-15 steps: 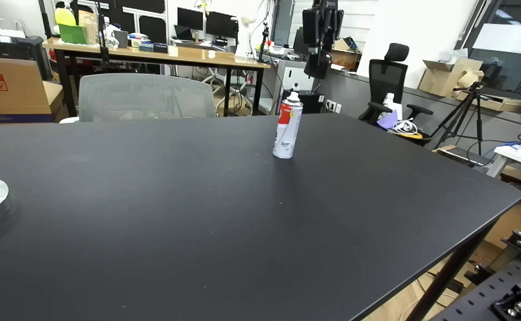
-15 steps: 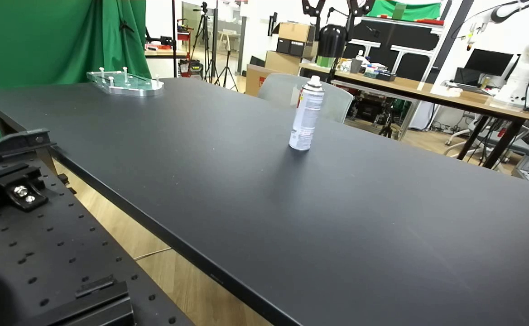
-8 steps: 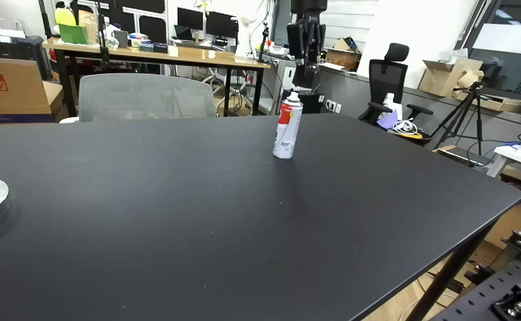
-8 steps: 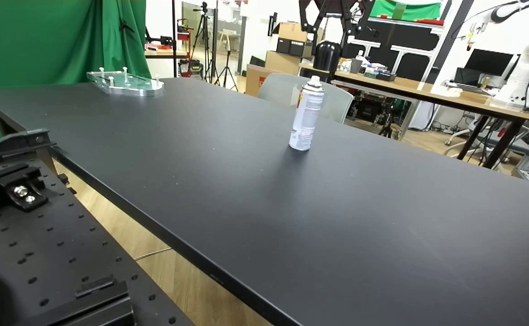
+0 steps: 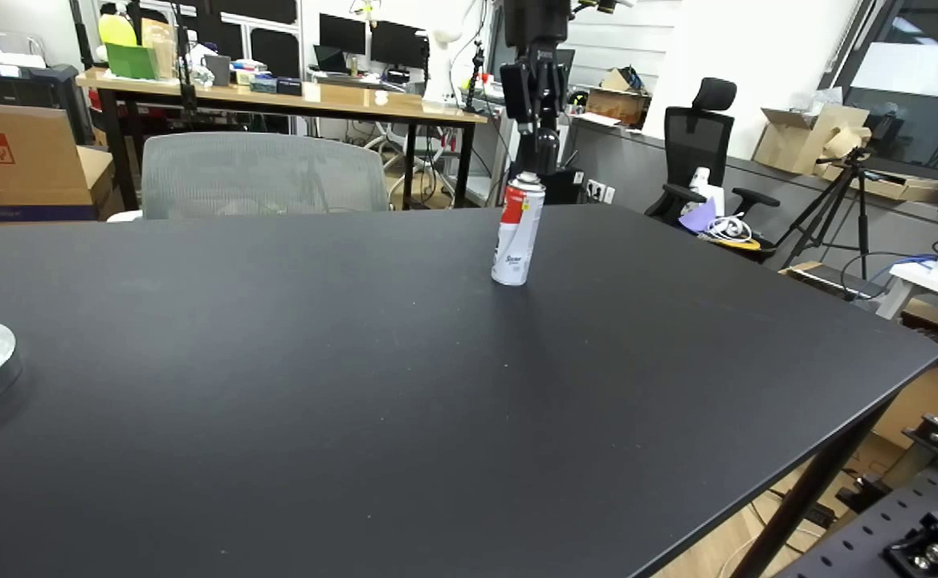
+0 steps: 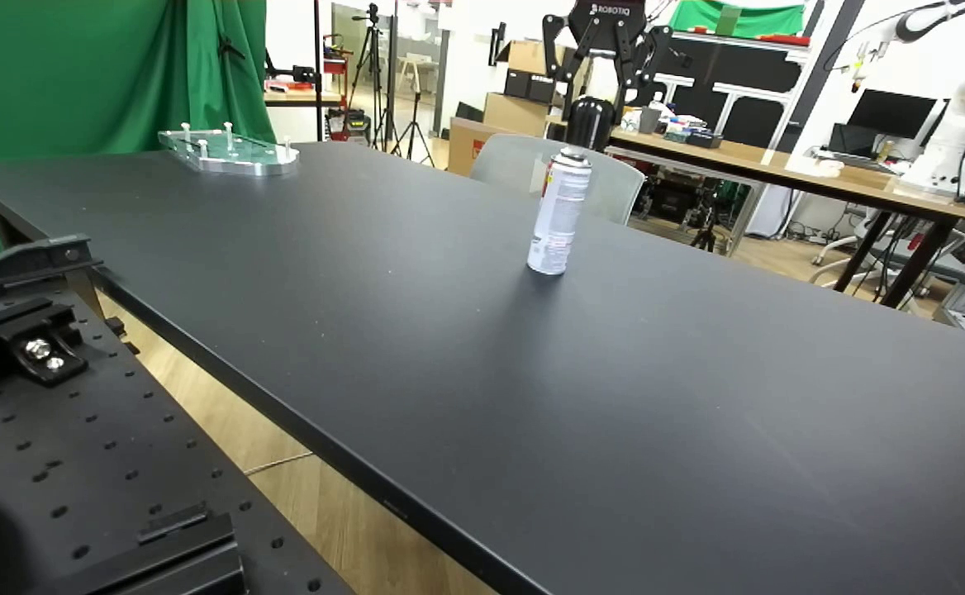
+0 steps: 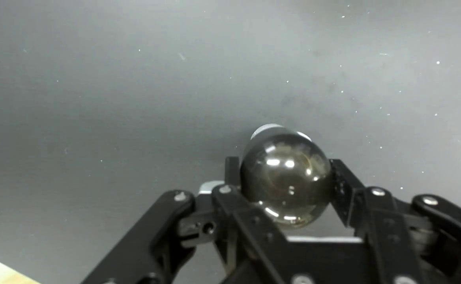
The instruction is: Place the black lid on top of the white spray can
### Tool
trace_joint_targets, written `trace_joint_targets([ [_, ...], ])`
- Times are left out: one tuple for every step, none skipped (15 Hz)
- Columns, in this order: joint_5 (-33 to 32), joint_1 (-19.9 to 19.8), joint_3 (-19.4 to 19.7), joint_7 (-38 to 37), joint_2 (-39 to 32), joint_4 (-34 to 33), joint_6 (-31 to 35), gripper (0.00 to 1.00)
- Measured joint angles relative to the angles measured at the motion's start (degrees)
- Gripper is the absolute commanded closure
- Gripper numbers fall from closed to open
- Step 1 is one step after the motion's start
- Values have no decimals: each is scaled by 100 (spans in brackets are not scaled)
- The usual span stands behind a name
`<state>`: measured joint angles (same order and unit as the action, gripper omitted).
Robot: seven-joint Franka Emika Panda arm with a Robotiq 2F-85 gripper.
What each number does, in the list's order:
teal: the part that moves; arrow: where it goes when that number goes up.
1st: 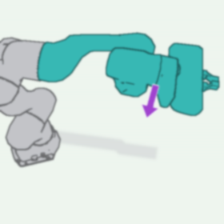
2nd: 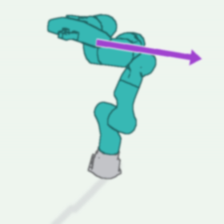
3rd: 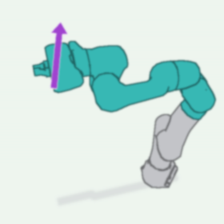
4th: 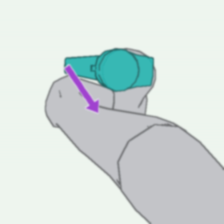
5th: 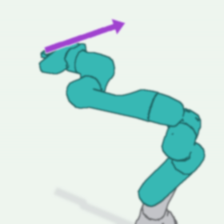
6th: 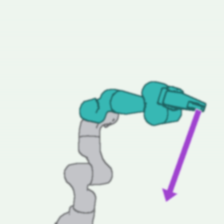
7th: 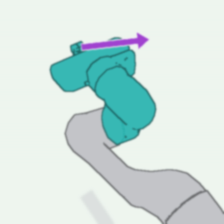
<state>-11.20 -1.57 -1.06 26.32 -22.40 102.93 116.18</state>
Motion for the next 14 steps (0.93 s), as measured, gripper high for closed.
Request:
trace_joint_targets([
  [0,0,0,4,-44,-36,-27,68],
  [0,0,-2,7,-83,-68,-53,68],
  [-1,0,-3,9,-120,-103,-94,68],
  [-1,0,-5,12,-151,-127,-124,68],
  [-2,0,-6,14,-175,-143,-140,68],
  [-4,0,-6,18,-191,-159,-168,68],
  [-4,0,-7,22,-200,-173,-198,68],
  [-4,0,-9,27,-207,-186,-220,68],
  [-5,1,-13,35,-213,-194,-232,68],
  [-5,2,-17,46,-218,-200,-239,68],
  [-8,3,-23,54,-227,-203,-242,68],
  [-9,5,-31,62,-238,-206,-242,68],
  [-10,5,-42,70,-254,-212,-242,68],
  [-11,5,-57,74,-269,-216,-242,68],
])
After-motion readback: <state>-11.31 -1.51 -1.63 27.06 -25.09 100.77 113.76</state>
